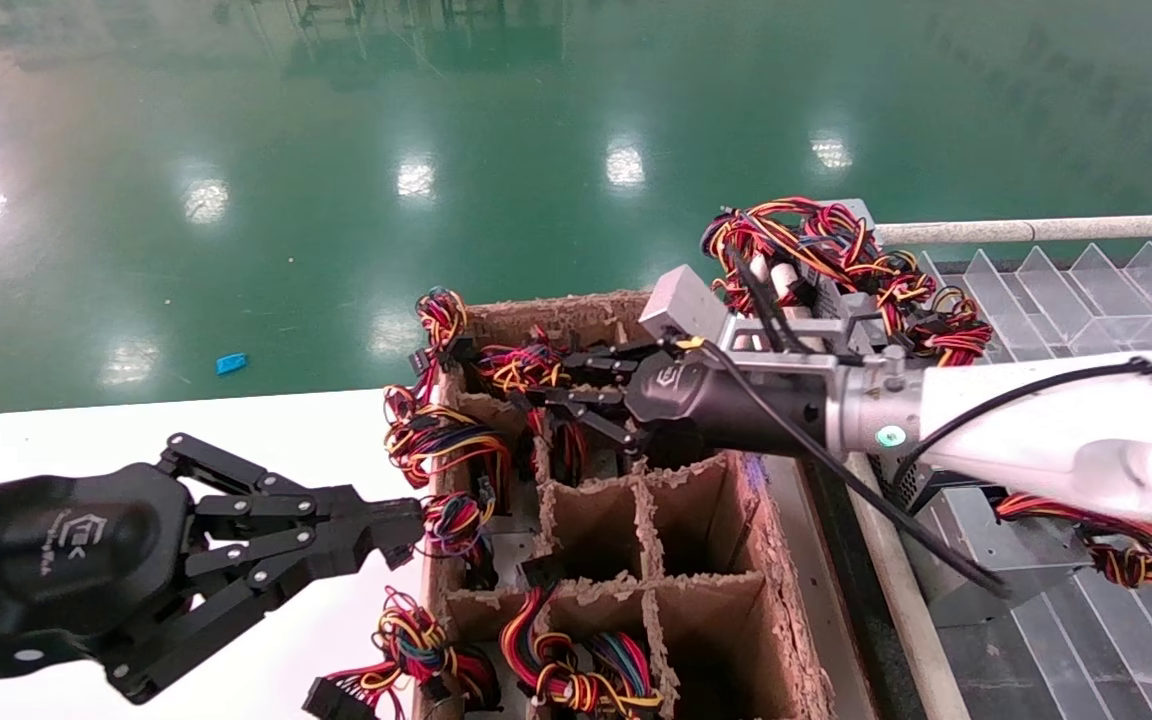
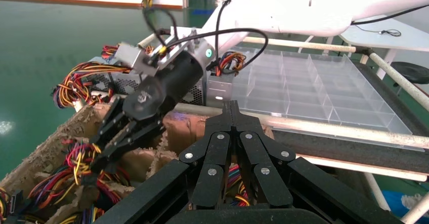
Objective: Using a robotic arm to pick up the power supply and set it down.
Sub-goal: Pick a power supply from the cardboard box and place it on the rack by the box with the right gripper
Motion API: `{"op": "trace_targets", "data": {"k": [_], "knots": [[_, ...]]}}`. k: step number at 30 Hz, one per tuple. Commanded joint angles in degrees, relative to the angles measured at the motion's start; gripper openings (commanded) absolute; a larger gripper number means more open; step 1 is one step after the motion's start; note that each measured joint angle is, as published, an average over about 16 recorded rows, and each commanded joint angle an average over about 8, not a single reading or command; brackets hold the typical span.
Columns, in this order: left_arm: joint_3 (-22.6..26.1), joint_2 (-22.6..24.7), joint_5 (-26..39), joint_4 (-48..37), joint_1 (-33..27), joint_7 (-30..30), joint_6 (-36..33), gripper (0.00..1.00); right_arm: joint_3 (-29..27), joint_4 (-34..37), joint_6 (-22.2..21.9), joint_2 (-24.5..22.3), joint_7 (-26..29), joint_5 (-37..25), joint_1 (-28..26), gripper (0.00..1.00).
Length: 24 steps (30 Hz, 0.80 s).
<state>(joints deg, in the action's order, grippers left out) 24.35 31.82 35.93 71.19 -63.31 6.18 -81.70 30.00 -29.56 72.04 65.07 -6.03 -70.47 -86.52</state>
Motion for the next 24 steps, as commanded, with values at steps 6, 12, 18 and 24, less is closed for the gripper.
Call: {"op": "trace_targets", "data": {"k": [6,12,18,24], "knots": [[0.0,0.0,0.0,0.0,0.0,0.0,0.0,0.00,-0.8,-11.5,0.3,-4.0,-0.2,0.2,1.1,0.00],[0.0,0.0,0.0,0.0,0.0,0.0,0.0,0.00,-1.7,-25.6,-2.3,-8.5,4.1,-1.0,0.4,0.00],[0.0,0.0,0.0,0.0,0.0,0.0,0.0,0.00,-2.5,-37.2,-3.9,-12.4,10.3,-3.3,-3.9,0.00],[0.0,0.0,0.0,0.0,0.0,0.0,0.0,0.00,-2.4,-43.4,-4.6,-14.5,12.9,-7.9,-10.3,0.00]]}}
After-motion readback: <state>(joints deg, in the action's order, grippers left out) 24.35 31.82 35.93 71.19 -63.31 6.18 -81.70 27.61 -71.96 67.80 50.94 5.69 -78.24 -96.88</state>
